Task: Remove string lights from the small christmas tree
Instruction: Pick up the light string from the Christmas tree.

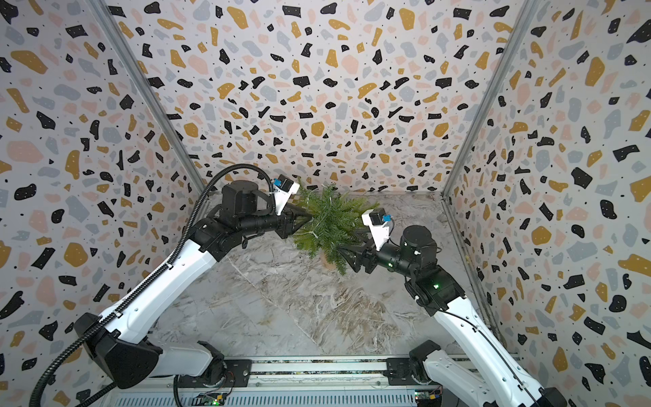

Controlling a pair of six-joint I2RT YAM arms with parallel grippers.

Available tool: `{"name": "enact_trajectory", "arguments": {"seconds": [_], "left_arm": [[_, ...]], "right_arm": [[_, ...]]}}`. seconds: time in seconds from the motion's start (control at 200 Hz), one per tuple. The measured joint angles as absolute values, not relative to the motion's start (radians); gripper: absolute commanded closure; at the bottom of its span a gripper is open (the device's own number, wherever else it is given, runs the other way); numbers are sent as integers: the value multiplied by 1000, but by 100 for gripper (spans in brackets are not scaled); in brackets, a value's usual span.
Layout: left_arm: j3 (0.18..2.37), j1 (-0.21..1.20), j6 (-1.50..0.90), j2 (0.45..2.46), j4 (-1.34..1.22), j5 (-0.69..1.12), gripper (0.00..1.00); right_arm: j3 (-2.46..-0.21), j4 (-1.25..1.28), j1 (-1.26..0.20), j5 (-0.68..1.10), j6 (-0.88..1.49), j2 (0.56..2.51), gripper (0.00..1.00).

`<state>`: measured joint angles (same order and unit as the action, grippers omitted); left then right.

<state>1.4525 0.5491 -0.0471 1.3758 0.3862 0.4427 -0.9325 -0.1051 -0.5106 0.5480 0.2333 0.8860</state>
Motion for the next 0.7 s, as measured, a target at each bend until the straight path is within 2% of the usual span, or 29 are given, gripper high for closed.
{"name": "enact_trajectory", "arguments": {"seconds": [0.19,0.355,0.701], "left_arm": [[1463,556,-54,1399,365,443,75],[1467,557,-60,1405,365,444,89],[1467,558,-64,1377,379,444,95]], "right_arm": [[-933,-105,-513,546,230,891,16],[-933,-105,-514,538,224,891,16],[-932,-105,-516,518,218,889,16]]}}
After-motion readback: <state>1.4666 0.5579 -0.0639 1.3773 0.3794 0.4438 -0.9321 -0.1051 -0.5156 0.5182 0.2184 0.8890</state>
